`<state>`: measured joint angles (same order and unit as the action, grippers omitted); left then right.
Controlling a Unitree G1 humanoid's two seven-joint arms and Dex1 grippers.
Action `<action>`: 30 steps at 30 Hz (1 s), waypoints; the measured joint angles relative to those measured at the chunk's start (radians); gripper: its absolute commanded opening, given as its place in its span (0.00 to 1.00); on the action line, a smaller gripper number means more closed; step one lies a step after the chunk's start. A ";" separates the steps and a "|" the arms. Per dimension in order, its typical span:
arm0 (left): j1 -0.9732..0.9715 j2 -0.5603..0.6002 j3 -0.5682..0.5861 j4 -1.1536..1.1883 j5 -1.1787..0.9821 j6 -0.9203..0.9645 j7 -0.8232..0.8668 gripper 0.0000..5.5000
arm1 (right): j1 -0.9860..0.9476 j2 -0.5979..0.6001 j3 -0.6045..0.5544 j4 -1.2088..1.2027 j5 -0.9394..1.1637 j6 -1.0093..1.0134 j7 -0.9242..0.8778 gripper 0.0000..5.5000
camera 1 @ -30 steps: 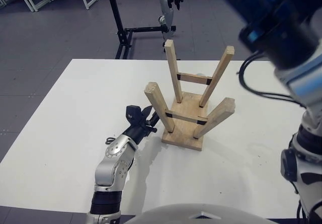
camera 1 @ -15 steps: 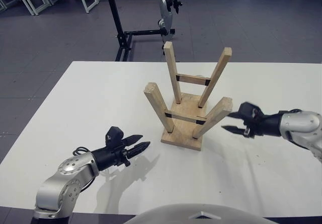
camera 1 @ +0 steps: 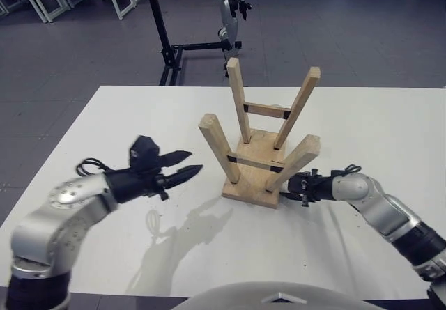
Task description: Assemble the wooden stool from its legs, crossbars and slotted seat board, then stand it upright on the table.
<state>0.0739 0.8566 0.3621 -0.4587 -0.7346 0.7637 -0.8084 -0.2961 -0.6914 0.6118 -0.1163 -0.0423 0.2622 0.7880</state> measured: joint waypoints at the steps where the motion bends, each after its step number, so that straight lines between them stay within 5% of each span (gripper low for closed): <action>1: -0.024 0.081 0.077 0.107 0.033 -0.027 -0.036 0.43 | -0.006 0.067 0.019 -0.020 0.029 0.042 0.028 0.40; 4: -0.077 0.225 0.211 0.306 0.090 -0.105 -0.126 0.43 | -0.050 0.190 0.064 -0.043 0.067 0.133 0.101 0.40; 9: -0.126 0.225 0.227 0.339 0.064 -0.136 -0.176 0.43 | -0.093 0.288 0.033 -0.021 0.086 0.161 0.104 0.40; 11: -0.156 0.185 0.182 0.268 0.004 -0.106 -0.173 0.43 | -0.070 0.259 -0.042 -0.049 0.129 0.187 0.113 0.40; 17: -0.051 0.164 0.094 0.061 -0.048 0.001 -0.179 0.62 | 0.040 -0.087 -0.311 -0.069 0.245 0.221 0.307 0.62; 21: -0.050 0.168 0.046 -0.013 -0.074 0.036 -0.187 0.74 | 0.020 -0.108 -0.373 0.044 0.242 0.174 0.310 0.78; 26: -0.197 0.112 -0.113 -0.128 -0.164 0.085 -0.132 0.74 | -0.047 -0.088 -0.410 0.166 0.221 0.100 0.273 0.98; 30: -0.242 0.036 -0.137 -0.154 -0.185 0.092 -0.010 0.74 | -0.046 -0.067 -0.410 0.179 0.218 0.089 0.265 0.99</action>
<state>-0.1682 0.8929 0.2248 -0.6130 -0.9193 0.8560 -0.8181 -0.3420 -0.7585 0.2018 0.0626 0.1759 0.3515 1.0534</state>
